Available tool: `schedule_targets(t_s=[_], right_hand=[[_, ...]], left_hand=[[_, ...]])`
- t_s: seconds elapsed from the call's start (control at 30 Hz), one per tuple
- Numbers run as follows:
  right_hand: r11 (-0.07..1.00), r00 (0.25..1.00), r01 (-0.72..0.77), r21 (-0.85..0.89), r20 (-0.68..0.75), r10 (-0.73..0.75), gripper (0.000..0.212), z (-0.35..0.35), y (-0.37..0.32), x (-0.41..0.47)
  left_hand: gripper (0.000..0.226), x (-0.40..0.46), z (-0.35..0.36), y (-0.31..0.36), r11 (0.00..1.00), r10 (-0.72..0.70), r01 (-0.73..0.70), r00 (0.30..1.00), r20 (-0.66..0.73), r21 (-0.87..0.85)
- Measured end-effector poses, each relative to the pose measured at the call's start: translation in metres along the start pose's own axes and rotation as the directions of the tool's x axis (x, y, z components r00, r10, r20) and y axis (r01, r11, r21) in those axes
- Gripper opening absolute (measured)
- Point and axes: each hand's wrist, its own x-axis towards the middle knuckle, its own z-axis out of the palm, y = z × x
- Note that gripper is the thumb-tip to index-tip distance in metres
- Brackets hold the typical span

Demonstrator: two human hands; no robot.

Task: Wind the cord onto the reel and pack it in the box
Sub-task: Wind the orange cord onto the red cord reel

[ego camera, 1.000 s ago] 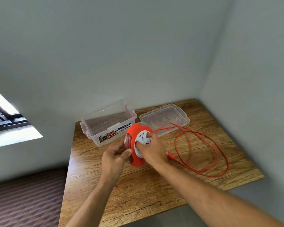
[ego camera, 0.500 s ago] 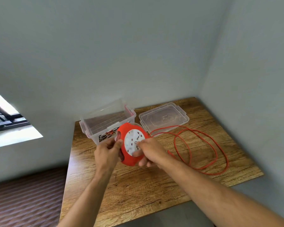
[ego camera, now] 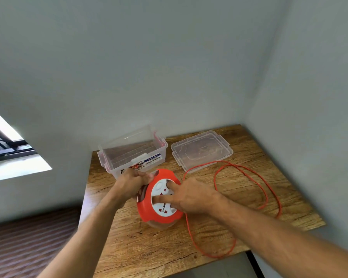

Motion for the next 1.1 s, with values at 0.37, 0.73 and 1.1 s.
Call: schedule_targets(t_s=[0.37, 0.73, 1.1], right_hand=[[0.239, 0.415, -0.604, 0.760, 0.044, 0.909, 0.067, 0.012, -0.025, 0.021], [-0.829, 0.242, -0.094, 0.552, 0.820, 0.519, 0.032, -0.002, -0.030, 0.050], [0.869, 0.919, -0.341, 0.360, -0.066, 0.388, 0.049, 0.002, -0.006, -0.003]], left_hand=[[0.024, -0.018, 0.041, -0.020, 0.927, 0.252, -0.337, 0.886, -0.389, -0.167], [0.039, -0.041, 0.080, -0.048, 0.933, 0.153, -0.283, 0.872, -0.465, -0.224], [0.019, -0.006, 0.011, -0.029, 0.939, -0.061, -0.060, 0.940, -0.337, -0.337]])
